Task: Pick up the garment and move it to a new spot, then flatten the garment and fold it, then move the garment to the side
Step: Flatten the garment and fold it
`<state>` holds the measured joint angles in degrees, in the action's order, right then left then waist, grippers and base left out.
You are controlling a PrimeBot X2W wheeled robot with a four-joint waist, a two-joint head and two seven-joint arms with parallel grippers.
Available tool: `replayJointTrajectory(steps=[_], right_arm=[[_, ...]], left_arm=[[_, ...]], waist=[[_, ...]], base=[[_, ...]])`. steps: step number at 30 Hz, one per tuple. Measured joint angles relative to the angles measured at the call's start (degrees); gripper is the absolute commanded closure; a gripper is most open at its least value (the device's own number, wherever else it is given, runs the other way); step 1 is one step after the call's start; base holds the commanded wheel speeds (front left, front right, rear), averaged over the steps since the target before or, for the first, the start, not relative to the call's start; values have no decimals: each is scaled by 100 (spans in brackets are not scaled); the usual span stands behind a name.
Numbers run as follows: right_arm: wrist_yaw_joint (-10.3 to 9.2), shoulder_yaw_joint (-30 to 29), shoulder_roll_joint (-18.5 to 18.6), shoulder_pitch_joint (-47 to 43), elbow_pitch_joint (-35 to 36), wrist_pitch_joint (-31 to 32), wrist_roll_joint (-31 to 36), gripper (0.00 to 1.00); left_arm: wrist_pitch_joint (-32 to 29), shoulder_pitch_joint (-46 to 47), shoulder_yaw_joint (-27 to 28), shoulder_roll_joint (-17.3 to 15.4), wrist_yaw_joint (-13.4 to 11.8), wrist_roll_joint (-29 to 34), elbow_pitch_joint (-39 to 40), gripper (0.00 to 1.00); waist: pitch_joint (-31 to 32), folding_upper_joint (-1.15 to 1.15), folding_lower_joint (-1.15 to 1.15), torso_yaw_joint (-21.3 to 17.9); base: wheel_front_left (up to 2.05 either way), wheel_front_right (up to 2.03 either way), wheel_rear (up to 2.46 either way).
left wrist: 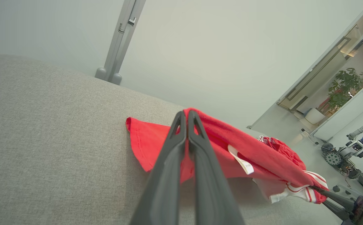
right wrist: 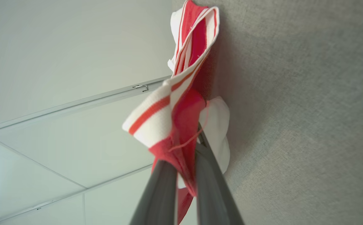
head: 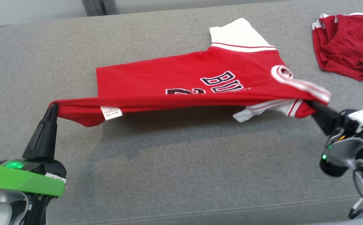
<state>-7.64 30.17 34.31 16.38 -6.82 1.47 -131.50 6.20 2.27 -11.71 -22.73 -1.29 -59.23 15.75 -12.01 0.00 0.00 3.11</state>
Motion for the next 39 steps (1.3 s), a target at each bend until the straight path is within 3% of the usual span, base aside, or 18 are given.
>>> replayJointTrajectory(steps=[5, 11, 15, 23, 24, 25, 26, 27, 32, 39], right_arm=[[0, -242, 430, 132, 625, -224, -38, 100], [1, -48, 859, 195, 505, -414, -226, 100], [4, 311, 938, 265, 289, -583, -333, 100], [4, 867, 940, 1058, -12, -1070, -342, 100], [4, 945, 946, 1104, -49, -1140, -326, 75], [4, 1015, 961, 1141, -82, -1212, -276, 62], [4, 1058, 989, 1164, -121, -1254, -243, 35], [3, 1082, 1045, 1188, -198, -1337, -210, 0], [0, 1410, 1439, 1498, -347, -1489, 708, 0], [1, 2252, 1606, 1724, 257, -1486, 2179, 0]], left_arm=[[65, 13, 52, -118, 3, 35, 269, 100], [-40, 396, -183, -85, 99, 16, 82, 100], [-37, 767, -253, 145, 129, -1, -275, 100], [-36, 1123, -400, 177, 130, 274, -840, 100], [-36, 1151, -434, 204, 136, 272, -886, 100], [-36, 1180, -492, 233, 153, 271, -940, 100], [-35, 1193, -533, 276, 180, 271, -992, 100], [-10, 1202, -544, 320, 180, 271, -1070, 100], [109, 1216, -577, 449, 234, 269, -1391, 100], [291, 1230, -609, 591, 348, 266, -1550, 100]], waist=[[-78, 0, 0, 12], [-193, 0, 0, 66], [-314, 0, 0, 135], [-662, 0, 0, 132], [-712, 0, 0, 126], [-760, 0, 0, 122], [-808, 0, 0, 119], [-854, 0, 0, 118], [-975, 0, 0, 148], [-913, 0, 0, 132]], base=[[0, 0, 0], [0, 0, 0], [0, 0, 0], [0, 0, 0], [0, 0, 0], [0, 0, 0], [0, 0, 0], [0, 0, 0], [0, 0, 0], [0, 0, 0]])
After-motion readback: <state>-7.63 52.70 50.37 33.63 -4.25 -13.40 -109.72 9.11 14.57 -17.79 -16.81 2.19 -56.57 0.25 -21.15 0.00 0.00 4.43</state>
